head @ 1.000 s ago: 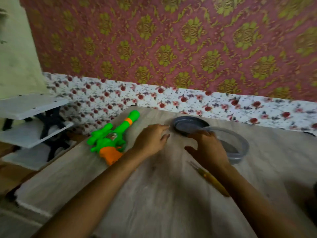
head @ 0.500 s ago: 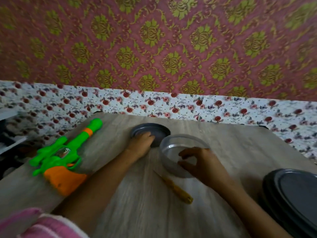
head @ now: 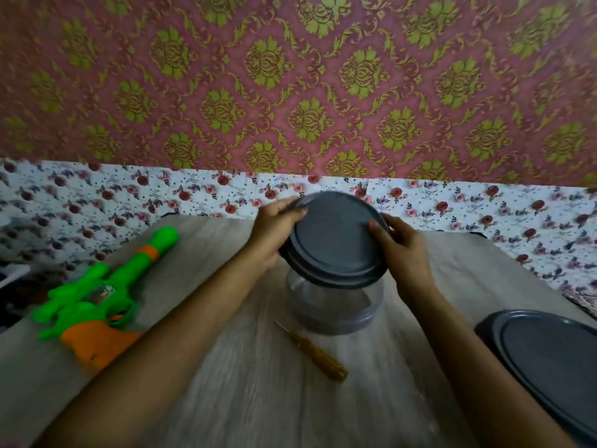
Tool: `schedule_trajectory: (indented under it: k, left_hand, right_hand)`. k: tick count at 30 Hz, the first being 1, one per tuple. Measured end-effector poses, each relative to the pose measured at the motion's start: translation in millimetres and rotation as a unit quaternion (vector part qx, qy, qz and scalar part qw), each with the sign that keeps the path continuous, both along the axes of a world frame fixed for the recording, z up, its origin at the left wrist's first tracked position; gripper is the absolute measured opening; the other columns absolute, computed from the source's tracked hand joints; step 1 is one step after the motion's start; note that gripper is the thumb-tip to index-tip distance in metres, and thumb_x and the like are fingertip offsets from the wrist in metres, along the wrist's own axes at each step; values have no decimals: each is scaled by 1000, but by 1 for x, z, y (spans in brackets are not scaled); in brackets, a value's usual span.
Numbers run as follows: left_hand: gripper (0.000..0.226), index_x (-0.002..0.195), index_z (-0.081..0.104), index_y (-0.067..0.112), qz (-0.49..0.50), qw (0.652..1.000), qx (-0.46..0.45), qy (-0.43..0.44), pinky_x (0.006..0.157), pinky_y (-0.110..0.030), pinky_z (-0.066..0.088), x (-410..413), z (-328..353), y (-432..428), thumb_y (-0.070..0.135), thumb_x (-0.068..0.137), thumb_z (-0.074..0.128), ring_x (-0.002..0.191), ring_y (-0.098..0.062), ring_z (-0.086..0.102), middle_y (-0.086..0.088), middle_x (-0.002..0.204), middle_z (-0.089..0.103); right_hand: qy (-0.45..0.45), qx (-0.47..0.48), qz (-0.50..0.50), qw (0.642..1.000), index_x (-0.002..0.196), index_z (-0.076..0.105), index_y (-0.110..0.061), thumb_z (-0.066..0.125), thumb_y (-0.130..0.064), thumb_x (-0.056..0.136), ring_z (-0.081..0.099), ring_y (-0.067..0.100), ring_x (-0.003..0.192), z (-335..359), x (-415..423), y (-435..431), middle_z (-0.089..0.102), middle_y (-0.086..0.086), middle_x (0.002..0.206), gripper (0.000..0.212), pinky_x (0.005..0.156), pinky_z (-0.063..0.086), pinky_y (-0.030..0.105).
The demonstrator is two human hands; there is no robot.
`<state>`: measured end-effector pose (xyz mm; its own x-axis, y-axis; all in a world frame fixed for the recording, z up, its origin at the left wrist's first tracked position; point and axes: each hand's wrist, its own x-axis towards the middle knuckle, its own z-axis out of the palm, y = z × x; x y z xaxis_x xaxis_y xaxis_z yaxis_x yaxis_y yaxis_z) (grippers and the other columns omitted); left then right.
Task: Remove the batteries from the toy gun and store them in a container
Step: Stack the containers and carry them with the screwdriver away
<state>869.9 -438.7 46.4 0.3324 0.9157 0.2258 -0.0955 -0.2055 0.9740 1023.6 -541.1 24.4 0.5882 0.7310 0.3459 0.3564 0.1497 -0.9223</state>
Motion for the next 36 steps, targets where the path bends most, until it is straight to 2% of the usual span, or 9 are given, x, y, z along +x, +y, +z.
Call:
schedule_trajectory:
  k: [2,5,8,11,16,22,25,32,36]
  left_hand:
    - [34,127,58,10,24,996,23,86,94,-37,48,10,-26,1,14,93,54,104,-20,57,-8,119,64]
    - [32,124,61,14,56,979,32,193,93,-38,48,16,-60,5,24,97,47,109,-25,58,-7,123,63]
    - [32,122,62,13,61,972,-16,228,92,-38,49,18,-77,11,24,97,45,109,-27,58,-9,123,62]
    - [33,124,58,11,48,974,-58,212,91,-36,48,20,-79,12,25,98,42,111,-26,56,-10,126,59]
    - [37,126,52,10,14,972,-91,216,89,-33,45,24,-71,16,32,98,44,113,-27,53,-11,128,55]
    - [46,125,55,2,2,961,-129,245,79,-31,45,32,-63,21,37,94,50,98,-25,57,-13,122,60]
    - [46,126,52,0,-4,960,-154,234,77,-30,41,35,-62,21,33,94,51,104,-28,56,-14,125,58]
    - [35,109,62,-2,65,971,-160,163,72,-30,43,36,-69,14,29,94,54,84,-24,56,-12,101,62]
    - [32,115,60,2,118,972,-166,114,74,-31,44,34,-77,6,26,98,46,86,-21,54,-10,98,59]
  right_hand:
    - [-72,-72,-53,993,119,61,-16,61,-31,87,64,24,91,-7,9,0,68,11,107,36,85,53,45]
    - [-155,-198,-58,966,115,63,-14,57,-36,89,59,20,73,-19,17,0,69,13,100,34,70,49,31]
    - [-211,-270,-66,937,114,63,-19,54,-49,87,61,23,85,-34,21,5,66,12,108,42,76,52,35]
    - [-181,-299,-55,935,117,57,-18,51,-52,87,62,26,85,-37,23,13,62,14,109,46,76,52,36]
    - [-84,-364,-22,927,96,60,-3,39,-54,92,57,21,67,-26,23,26,59,10,79,56,74,53,36]
    - [-85,-392,-23,916,68,51,-7,40,-55,91,53,20,56,-25,29,38,53,9,64,55,58,45,31]
    - [-102,-384,-30,917,65,52,-6,43,-54,91,54,20,56,-33,32,40,54,9,62,55,59,45,29]
    - [-101,-331,-85,934,92,66,1,48,-51,89,59,22,66,-43,32,41,63,12,75,55,69,50,33]
    - [-3,-308,-20,951,104,56,-4,56,-62,79,57,19,68,-48,18,21,61,12,90,63,50,44,28]
